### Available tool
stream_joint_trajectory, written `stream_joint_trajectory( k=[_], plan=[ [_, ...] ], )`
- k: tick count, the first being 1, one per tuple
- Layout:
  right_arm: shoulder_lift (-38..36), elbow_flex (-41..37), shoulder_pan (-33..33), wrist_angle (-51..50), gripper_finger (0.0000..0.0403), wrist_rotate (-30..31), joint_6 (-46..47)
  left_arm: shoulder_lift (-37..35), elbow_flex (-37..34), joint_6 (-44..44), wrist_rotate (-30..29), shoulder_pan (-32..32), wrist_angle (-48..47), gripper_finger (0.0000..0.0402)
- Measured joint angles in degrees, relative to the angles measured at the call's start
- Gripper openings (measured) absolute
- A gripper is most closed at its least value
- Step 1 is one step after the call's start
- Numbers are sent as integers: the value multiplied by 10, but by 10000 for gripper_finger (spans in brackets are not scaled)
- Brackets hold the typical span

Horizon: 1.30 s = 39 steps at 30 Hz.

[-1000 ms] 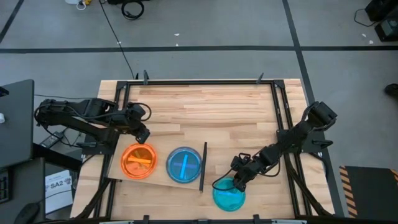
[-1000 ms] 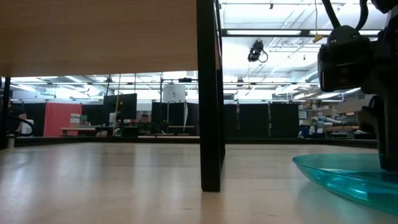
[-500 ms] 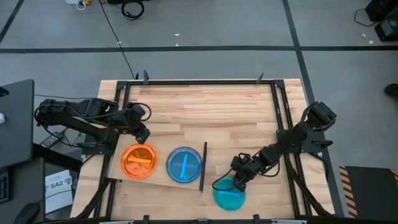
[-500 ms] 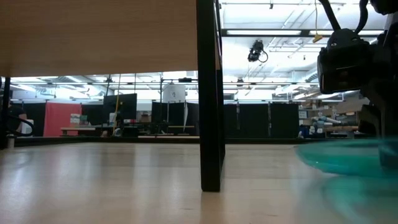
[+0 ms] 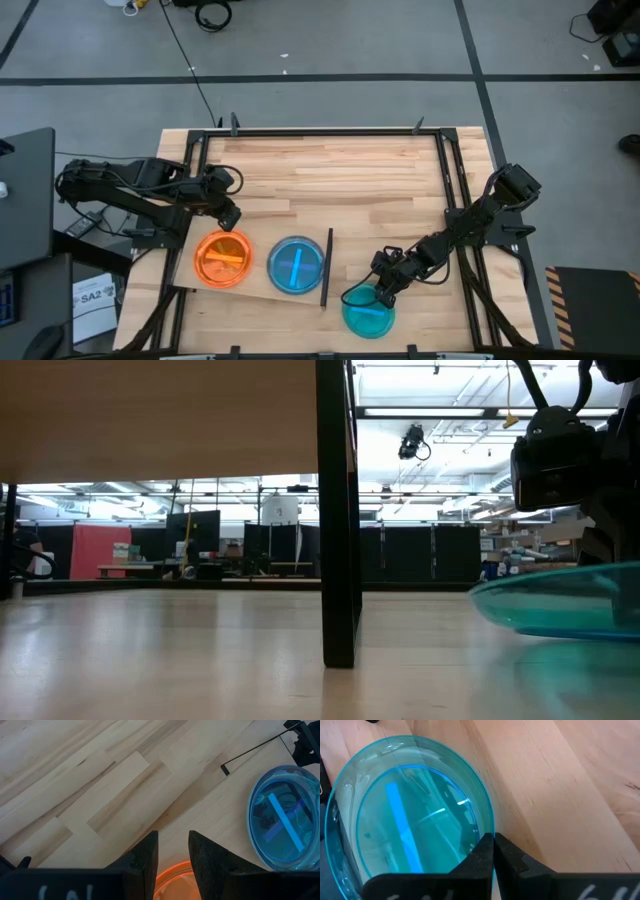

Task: Place and stack plates onto a shelf
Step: Stack the blue plate on top of the other blue plate on the shelf

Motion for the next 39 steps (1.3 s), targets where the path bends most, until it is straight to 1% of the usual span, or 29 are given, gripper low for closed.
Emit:
stream_joint_trajectory(
  k=[6,15,22,27,34,39],
  plan=[
    [0,0,0,0,8,0,0,0,0,0,0,0,0,114],
    [0,0,0,0,4,-28,-2,0,0,-1,2,0,0,114],
    [-9,-1,0,-9,4,-30,-13,0,0,-5,2,0,1,114],
    [-44,-2,0,-51,4,-30,-26,0,0,-5,2,0,5,114],
    [-116,-2,-20,-156,4,-25,-30,0,0,-4,0,0,5,114],
    [-179,-1,-47,-235,4,12,-41,0,0,-4,0,0,8,114]
  ],
)
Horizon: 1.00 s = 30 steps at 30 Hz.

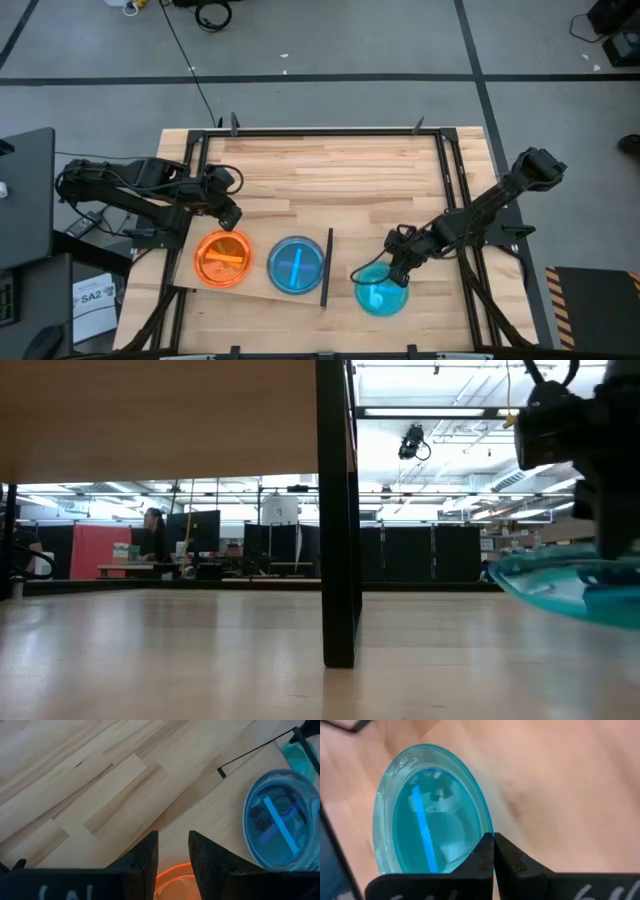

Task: Place and stack plates onto a shelf
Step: Stack the blue plate on top of the other blue plate on the shelf

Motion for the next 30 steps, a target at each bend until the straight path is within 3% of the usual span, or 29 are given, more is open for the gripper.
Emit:
stream_joint_trajectory(
  k=[8,16,23,30],
  plan=[
    [-93,0,-72,-83,4,60,-31,0,0,41,-31,0,48,114],
    [-148,1,-168,-99,4,112,-88,0,0,100,-49,0,124,114],
    [-161,1,-266,-63,4,143,-121,10,0,148,-112,0,167,114],
    [-151,1,-349,50,4,126,-168,46,0,170,-117,26,188,114]
  ],
)
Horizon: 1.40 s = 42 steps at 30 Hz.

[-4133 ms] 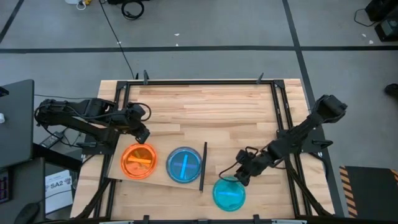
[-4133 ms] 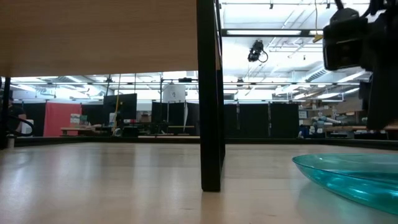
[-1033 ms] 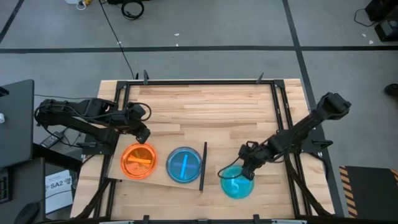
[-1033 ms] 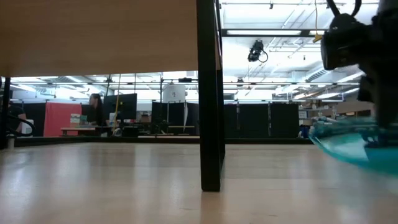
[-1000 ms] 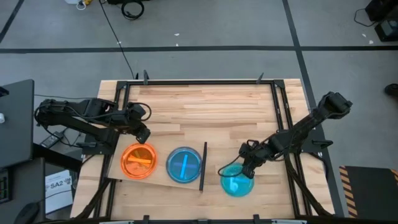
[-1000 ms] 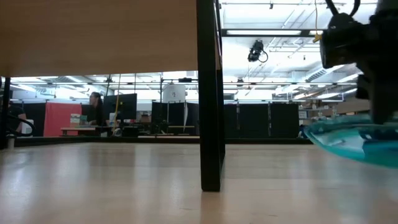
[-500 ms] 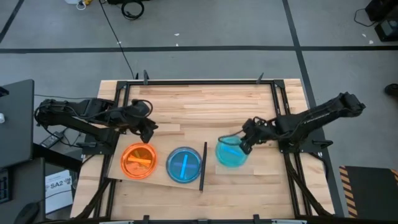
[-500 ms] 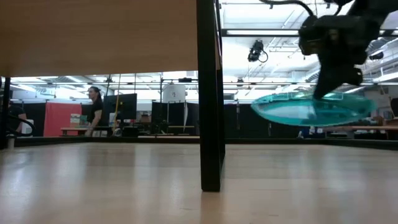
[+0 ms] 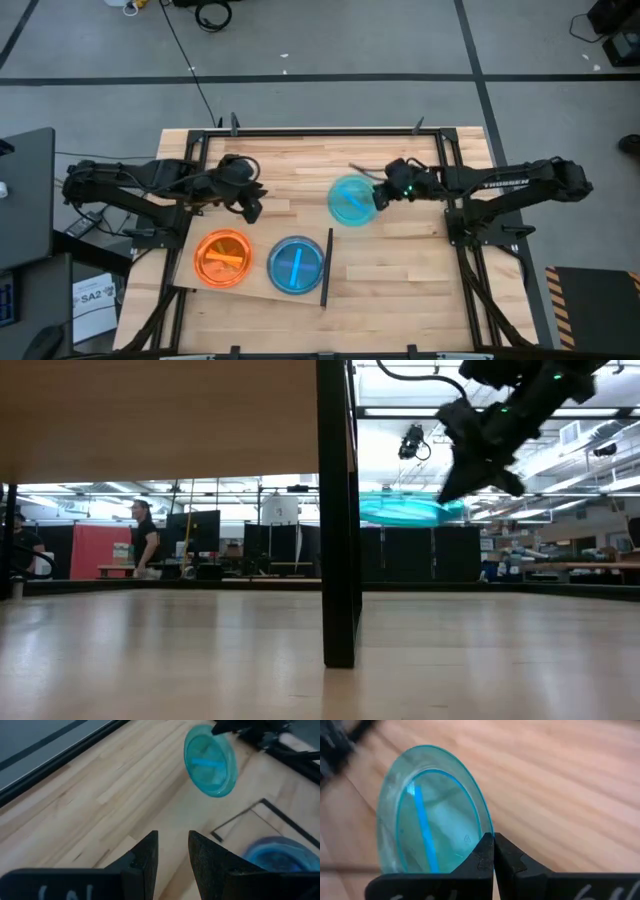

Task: Place and stack plates onto a shelf
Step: Stack the blue plate on top of the other blue plate on the shelf

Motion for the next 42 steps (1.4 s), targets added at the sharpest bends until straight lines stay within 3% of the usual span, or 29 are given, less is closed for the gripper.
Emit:
stream_joint_trajectory(
  k=[8,15,30,42],
  plan=[
    [13,0,-65,126,5,-3,-25,59,0,0,-3,49,0,114],
    [13,0,-98,173,5,-3,-27,111,0,0,-5,89,48,114],
    [80,0,-100,294,5,1,-26,189,1,-1,0,152,238,114],
    [148,0,-100,405,5,1,-25,194,0,-1,0,175,256,114]
  ],
)
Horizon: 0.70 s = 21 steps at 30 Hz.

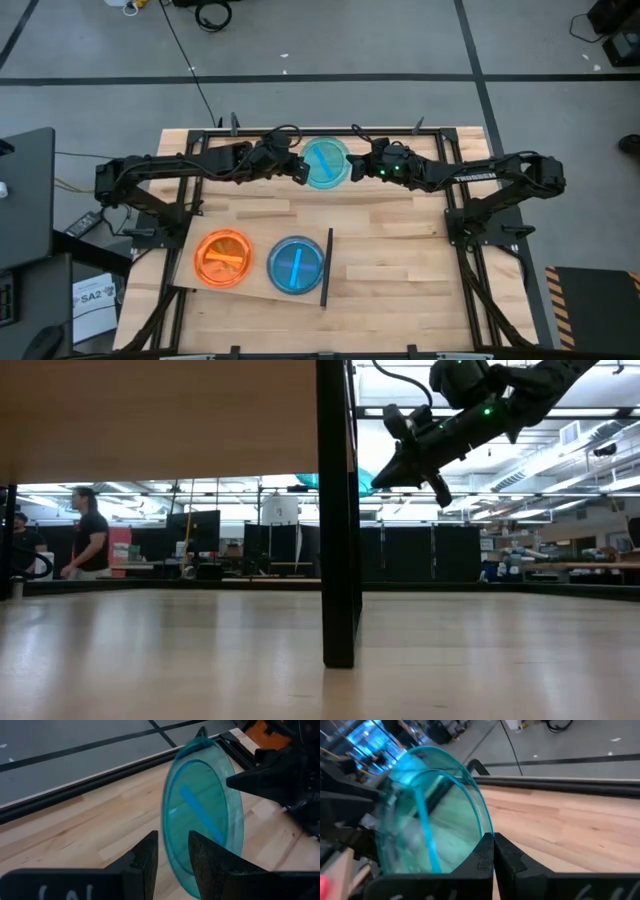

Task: Place and stack plates onto a shelf
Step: Stack the blue plate on top of the other blue plate on the shelf

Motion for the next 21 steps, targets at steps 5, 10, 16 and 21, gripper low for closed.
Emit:
stream_joint_trajectory(
  k=[5,10,16,21],
  plan=[
    [5,0,0,18,5,0,1,0,0,0,0,1,-1,114],
    [3,0,0,30,5,0,-1,0,0,-1,0,1,-1,114],
    [3,0,0,30,5,0,-1,0,0,-5,-2,1,-1,108],
    [3,0,0,30,5,0,-1,0,0,-5,-2,1,-1,83]
  ],
)
